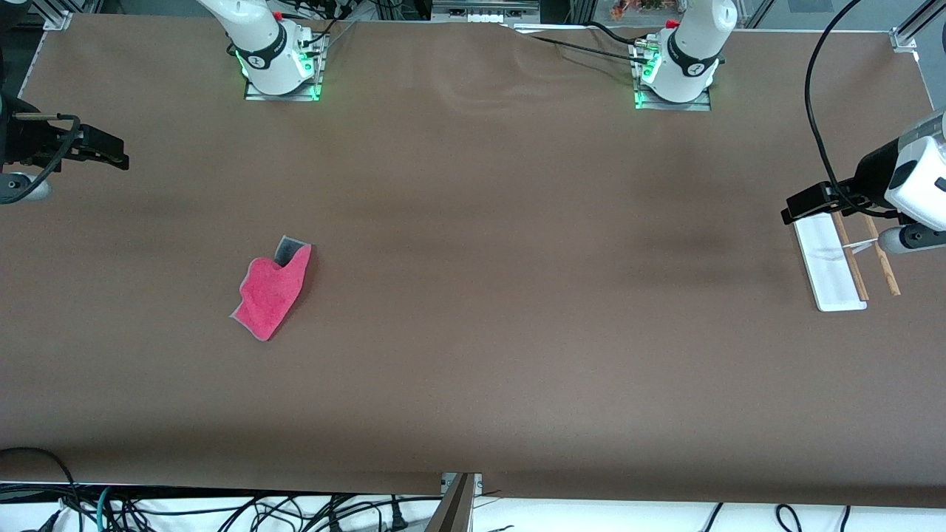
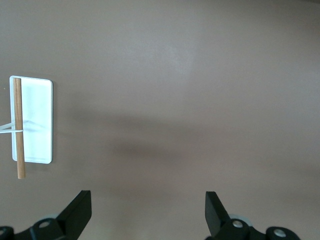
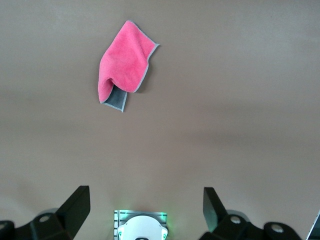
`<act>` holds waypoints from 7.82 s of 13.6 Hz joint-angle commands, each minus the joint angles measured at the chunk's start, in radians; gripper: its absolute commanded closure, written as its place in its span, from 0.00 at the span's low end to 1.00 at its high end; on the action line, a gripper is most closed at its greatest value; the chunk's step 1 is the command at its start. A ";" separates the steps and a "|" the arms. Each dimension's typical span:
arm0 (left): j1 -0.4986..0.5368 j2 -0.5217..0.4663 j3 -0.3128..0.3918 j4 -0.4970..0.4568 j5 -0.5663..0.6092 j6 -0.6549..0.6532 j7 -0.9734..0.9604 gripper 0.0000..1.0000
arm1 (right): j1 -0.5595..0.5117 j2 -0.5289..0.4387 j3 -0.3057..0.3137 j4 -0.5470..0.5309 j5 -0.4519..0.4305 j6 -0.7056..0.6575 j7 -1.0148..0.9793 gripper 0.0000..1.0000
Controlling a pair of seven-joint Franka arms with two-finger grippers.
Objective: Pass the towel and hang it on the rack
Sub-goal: 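Reach the right gripper down to the pink towel and grasp it, then lift the pink towel with the right gripper toward the table middle, then hold the towel up with the right gripper while the left gripper approaches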
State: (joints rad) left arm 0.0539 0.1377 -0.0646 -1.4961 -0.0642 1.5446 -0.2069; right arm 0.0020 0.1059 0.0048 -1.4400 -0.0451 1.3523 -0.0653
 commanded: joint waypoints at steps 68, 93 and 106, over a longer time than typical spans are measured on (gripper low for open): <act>0.004 0.017 0.000 0.025 -0.006 -0.020 0.006 0.00 | 0.424 0.291 0.215 0.139 0.033 0.389 0.714 1.00; 0.040 0.071 -0.220 -0.370 -0.740 0.263 0.872 0.00 | 0.592 0.322 0.225 0.190 0.120 0.657 0.999 1.00; 0.020 0.083 -0.520 -0.507 -0.945 0.722 1.218 0.00 | 0.592 0.314 0.225 0.219 0.123 0.656 0.998 1.00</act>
State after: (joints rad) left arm 0.0687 0.2513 -0.5485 -1.9728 -0.9621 2.2045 0.9881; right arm 0.5924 0.4129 0.2292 -1.2463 0.0636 2.0192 0.9288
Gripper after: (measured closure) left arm 0.000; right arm 0.982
